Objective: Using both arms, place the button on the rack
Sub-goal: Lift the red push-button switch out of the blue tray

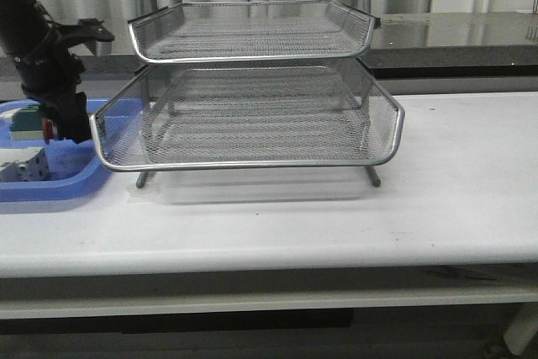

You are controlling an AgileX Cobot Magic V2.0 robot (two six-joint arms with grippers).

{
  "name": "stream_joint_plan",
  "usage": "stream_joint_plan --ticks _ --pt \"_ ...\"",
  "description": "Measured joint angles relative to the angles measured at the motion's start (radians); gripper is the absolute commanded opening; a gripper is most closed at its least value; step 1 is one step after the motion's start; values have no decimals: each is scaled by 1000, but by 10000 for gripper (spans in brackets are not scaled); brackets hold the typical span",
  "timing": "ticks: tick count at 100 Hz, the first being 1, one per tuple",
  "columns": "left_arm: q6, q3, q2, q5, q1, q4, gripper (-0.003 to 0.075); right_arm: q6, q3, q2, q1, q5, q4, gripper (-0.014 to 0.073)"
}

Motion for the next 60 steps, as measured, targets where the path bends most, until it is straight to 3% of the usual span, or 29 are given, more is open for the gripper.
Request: stream_joint_plan --ticks 27,60 --pt "-67 -143 -46 189 0 0 -20 0 0 0 0 0 0 -67" --pt "-183 -155 -198 222 0 43 -20 0 0 0 0 0 0 -67"
